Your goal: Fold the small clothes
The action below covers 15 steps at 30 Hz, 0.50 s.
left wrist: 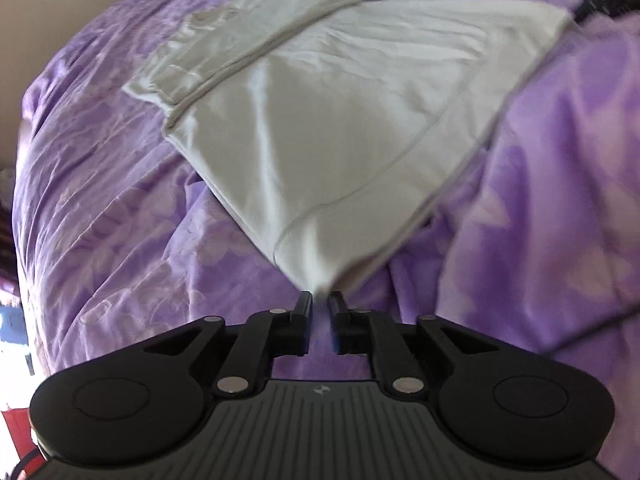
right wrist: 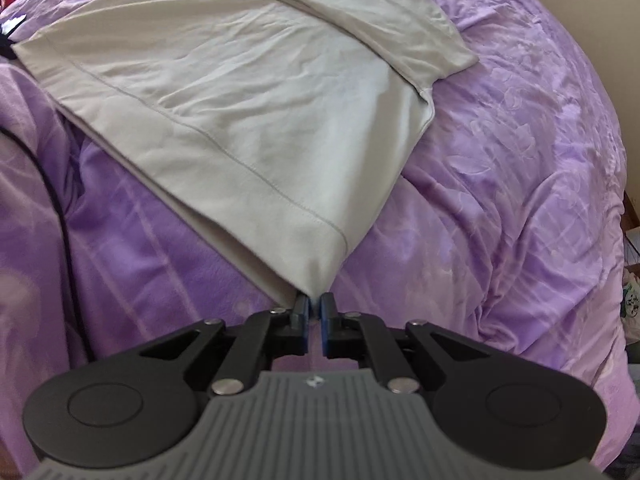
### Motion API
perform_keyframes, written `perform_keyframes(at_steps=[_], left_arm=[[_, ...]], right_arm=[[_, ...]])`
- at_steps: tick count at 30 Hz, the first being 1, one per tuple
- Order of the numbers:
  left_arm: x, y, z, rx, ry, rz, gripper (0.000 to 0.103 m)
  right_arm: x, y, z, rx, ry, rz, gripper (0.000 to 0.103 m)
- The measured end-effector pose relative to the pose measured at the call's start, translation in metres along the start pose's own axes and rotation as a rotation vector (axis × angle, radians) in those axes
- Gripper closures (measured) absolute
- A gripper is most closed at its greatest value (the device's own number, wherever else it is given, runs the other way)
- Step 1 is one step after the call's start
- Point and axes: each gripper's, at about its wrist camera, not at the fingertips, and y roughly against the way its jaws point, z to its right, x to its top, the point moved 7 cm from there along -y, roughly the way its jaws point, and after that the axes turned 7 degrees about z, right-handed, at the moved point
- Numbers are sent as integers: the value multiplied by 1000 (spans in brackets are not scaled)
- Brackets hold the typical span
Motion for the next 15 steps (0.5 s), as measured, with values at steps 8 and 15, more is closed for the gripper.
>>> perform_keyframes(at_steps=[8,15], left_arm=[[21,19,13,85,-190,100,62],[32,0,28,114,-340,109,51]], right_arm=[[17,36,-16,-40,153,91,72],[27,21,-37,-40,313,72,72]])
